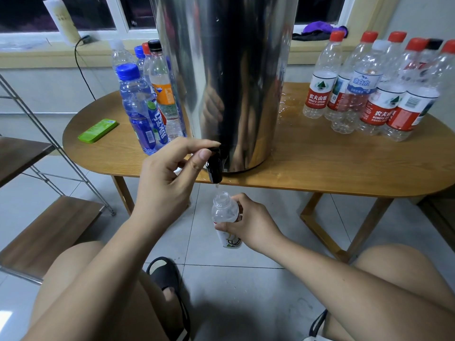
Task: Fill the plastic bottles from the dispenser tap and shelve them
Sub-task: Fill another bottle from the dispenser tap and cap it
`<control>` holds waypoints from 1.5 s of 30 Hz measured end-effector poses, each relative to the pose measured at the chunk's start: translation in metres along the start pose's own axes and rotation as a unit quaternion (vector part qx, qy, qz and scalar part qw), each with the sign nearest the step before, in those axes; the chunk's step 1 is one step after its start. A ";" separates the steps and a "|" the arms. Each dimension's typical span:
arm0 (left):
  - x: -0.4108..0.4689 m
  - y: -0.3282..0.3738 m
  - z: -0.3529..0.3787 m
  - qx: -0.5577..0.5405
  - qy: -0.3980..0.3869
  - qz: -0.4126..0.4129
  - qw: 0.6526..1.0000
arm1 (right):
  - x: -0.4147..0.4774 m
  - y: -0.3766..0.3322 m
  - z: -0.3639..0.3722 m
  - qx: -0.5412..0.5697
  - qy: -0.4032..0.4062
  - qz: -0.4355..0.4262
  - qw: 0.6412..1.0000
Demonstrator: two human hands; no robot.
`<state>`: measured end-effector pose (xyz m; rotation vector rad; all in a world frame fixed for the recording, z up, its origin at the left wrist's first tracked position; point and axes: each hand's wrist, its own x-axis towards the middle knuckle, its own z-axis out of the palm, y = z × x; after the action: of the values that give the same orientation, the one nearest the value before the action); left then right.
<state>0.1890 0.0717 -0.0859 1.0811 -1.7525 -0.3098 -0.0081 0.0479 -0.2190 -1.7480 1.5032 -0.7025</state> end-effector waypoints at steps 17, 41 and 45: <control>0.000 0.001 0.002 -0.006 0.009 -0.008 1.000 | 0.001 0.002 0.002 -0.002 0.000 0.001 1.000; 0.011 -0.096 -0.024 0.216 -0.108 -0.175 0.954 | -0.003 0.003 -0.002 0.042 0.016 -0.001 0.999; 0.008 -0.108 -0.015 0.260 -0.128 -0.159 0.944 | -0.010 0.000 -0.007 0.039 0.014 -0.007 0.999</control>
<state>0.2579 0.0085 -0.1435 1.7809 -1.9426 -0.1915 -0.0155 0.0564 -0.2143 -1.6990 1.4637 -0.7860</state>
